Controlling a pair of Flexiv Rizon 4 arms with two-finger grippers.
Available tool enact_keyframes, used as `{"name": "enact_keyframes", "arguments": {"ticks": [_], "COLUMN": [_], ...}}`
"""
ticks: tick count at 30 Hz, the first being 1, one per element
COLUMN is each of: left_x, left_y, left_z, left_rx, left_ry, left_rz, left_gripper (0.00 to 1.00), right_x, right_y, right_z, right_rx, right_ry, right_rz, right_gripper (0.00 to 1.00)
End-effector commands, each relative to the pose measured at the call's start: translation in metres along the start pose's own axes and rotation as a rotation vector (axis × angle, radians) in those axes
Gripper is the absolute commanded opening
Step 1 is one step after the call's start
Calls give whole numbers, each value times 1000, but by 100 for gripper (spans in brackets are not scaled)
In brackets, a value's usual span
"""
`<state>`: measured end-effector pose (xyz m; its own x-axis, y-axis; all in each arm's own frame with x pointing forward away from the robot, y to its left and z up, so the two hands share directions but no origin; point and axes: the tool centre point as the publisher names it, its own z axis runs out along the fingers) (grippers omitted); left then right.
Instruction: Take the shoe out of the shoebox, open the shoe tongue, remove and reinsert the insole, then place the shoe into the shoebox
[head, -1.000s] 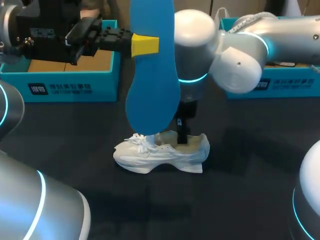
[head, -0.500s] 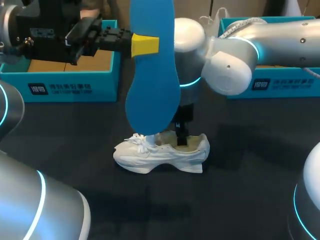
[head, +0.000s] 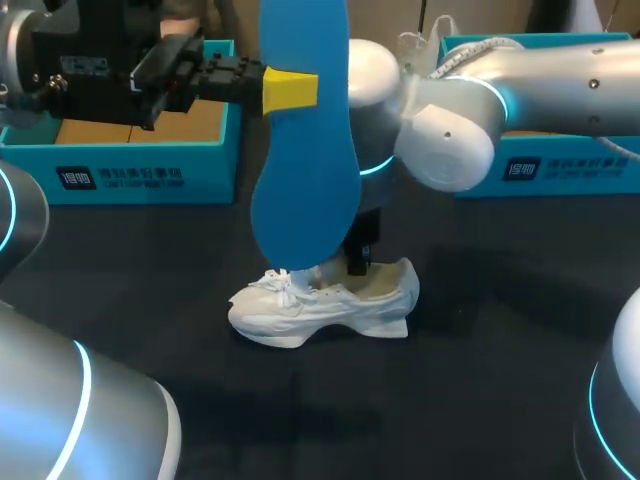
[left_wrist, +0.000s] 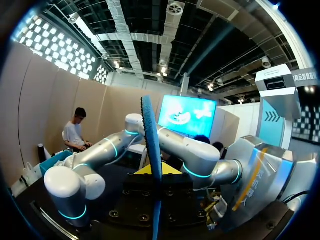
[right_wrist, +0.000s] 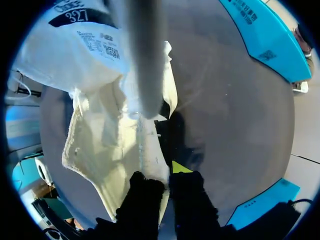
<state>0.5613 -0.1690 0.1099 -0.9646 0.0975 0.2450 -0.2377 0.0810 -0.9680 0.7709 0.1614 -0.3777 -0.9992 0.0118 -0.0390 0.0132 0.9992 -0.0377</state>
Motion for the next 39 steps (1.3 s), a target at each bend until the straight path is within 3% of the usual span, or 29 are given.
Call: {"name": "enact_keyframes", "arguments": {"ticks": [1,9,22,39], "left_x": [-2,-2,-2,-2], "left_y": [-1,-1,-1,-1], "left_z": [1,1,1,1], "left_rx": [-3,-3,-3,-3], "left_ry": [2,2,2,2], "left_rz": [0,0,0,0], "left_gripper": [0,0,0,0], "right_x": [5,15,36,74], "right_y": [-6,-11,-1,22], "right_z": [-7,-30,-67,-70], "right_rx": [-9,-19,-42,-55], "right_ry": [-4,-8,-16,-15], "right_rz": [4,67,334,880], "right_gripper": [0,0,0,0]}}
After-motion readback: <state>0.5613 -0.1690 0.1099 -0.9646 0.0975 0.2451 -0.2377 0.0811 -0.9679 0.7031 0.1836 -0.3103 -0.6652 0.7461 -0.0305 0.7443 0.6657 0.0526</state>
